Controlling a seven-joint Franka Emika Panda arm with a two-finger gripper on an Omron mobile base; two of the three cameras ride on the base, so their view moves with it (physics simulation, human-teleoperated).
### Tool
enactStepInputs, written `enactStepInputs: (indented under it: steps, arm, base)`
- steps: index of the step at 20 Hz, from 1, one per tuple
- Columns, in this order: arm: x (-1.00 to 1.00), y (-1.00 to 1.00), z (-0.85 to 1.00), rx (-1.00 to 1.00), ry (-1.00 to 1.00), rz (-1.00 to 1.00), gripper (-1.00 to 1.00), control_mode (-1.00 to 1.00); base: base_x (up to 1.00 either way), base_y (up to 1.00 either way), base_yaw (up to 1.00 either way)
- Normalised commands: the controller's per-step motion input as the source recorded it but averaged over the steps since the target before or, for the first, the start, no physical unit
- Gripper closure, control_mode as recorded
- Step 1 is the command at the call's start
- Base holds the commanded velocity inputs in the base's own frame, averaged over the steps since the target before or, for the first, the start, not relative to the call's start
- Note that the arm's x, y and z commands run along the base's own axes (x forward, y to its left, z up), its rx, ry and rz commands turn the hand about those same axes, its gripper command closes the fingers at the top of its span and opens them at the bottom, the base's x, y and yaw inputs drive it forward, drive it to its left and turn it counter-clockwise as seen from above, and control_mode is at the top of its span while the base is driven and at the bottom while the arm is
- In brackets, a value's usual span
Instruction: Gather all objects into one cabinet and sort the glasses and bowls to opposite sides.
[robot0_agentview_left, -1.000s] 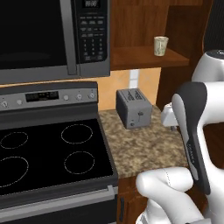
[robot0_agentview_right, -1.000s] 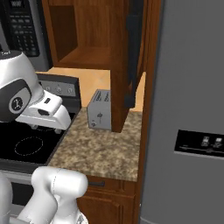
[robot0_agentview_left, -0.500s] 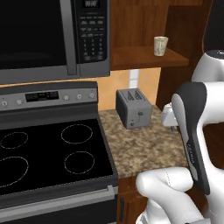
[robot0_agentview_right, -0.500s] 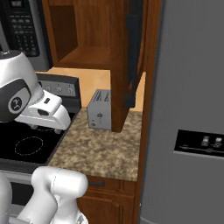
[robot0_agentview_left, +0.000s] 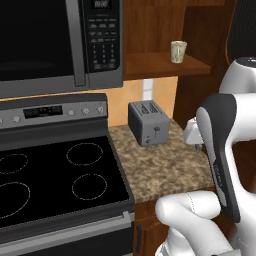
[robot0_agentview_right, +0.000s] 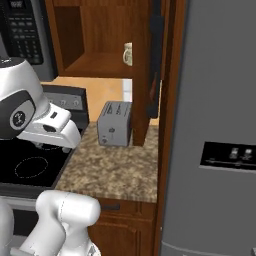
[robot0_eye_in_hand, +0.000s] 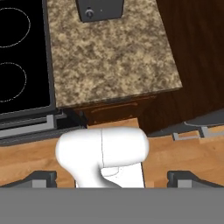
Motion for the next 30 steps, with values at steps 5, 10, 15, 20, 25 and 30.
enactStepInputs:
  steps: [5, 10, 15, 20, 25, 30]
  arm:
    - [0.0, 0.0, 0.0, 0.0, 0.0, 0.0, -1.0, 1.0]
    - [0.0, 0.0, 0.0, 0.0, 0.0, 0.0, -1.0, 1.0]
    - [-0.02, 0.0, 0.35, 0.01, -0.33, 0.0, -1.0, -1.0]
    - [-0.03, 0.0, 0.61, 0.02, -0.49, 0.0, -1.0, -1.0]
    - [0.4, 0.0, 0.46, 0.02, -0.31, -0.07, -1.0, -1.0]
    - [0.69, 0.0, 0.28, 0.0, -0.18, -0.07, -1.0, -1.0]
  base:
    - [0.11, 0.31, -0.24]
    - [0.06, 0.19, -0.13]
    - [0.0, 0.0, 0.0]
    - [0.0, 0.0, 0.0]
    - [0.0, 0.0, 0.0]
    - [0.0, 0.0, 0.0]
